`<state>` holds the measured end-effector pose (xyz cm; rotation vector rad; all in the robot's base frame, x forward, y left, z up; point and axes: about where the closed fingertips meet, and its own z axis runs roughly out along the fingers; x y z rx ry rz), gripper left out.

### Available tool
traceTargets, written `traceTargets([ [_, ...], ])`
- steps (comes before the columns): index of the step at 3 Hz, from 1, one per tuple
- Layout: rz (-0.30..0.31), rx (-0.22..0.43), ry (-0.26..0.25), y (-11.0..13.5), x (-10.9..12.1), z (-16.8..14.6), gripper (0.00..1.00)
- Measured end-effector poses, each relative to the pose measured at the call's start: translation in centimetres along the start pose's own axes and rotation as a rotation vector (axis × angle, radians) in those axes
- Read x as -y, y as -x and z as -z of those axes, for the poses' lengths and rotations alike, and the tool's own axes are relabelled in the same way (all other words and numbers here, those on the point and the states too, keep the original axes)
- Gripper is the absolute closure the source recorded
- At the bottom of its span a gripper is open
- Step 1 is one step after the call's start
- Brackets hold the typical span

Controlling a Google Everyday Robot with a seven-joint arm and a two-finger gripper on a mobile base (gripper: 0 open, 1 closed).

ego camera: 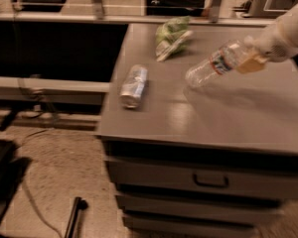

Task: Move water bottle near green jalapeno chip bag

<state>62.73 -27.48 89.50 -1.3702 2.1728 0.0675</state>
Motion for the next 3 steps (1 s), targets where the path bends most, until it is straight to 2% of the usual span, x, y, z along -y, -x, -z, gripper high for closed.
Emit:
traceTargets([
  [1,-0.045,0.065,-0.059,3.23,2.66,3.38,0.98],
  [2,-0.033,0.078,-0.085,3.49,3.33,4.35,0.69],
  [3,-0.032,0.079,-0.084,3.62,3.37,4.18,0.46],
])
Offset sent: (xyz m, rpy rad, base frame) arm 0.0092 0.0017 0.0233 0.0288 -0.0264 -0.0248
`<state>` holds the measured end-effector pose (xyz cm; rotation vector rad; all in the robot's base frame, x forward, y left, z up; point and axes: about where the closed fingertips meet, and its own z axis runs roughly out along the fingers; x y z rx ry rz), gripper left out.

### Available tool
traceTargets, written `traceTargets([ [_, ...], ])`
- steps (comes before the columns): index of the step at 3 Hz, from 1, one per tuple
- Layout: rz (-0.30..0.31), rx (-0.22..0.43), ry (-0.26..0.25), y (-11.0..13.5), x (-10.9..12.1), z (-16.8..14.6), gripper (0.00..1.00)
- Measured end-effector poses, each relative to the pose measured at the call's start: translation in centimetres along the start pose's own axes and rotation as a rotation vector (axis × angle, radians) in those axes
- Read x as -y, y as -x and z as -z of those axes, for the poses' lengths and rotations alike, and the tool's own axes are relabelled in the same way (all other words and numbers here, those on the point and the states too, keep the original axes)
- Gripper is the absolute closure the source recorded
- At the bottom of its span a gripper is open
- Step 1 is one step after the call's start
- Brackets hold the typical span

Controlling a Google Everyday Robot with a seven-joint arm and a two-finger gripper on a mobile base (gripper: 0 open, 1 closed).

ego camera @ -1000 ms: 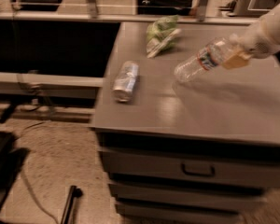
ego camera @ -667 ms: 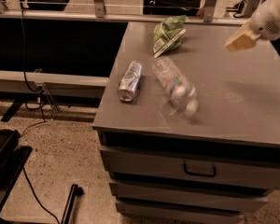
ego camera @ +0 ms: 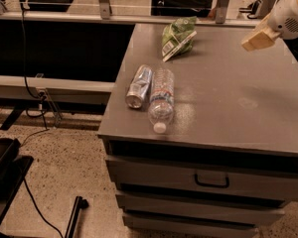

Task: Move water bottle near green jalapeno chip bag

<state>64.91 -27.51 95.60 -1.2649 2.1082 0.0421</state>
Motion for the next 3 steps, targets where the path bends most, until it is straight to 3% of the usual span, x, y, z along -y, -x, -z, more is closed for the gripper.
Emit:
traceTargets([
  [2,0.001,-0.001,0.01,0.06,-0.16,-0.69,0.01],
  [3,0.001,-0.001,0.012,0.06,-0.19,-0.83,0.0],
])
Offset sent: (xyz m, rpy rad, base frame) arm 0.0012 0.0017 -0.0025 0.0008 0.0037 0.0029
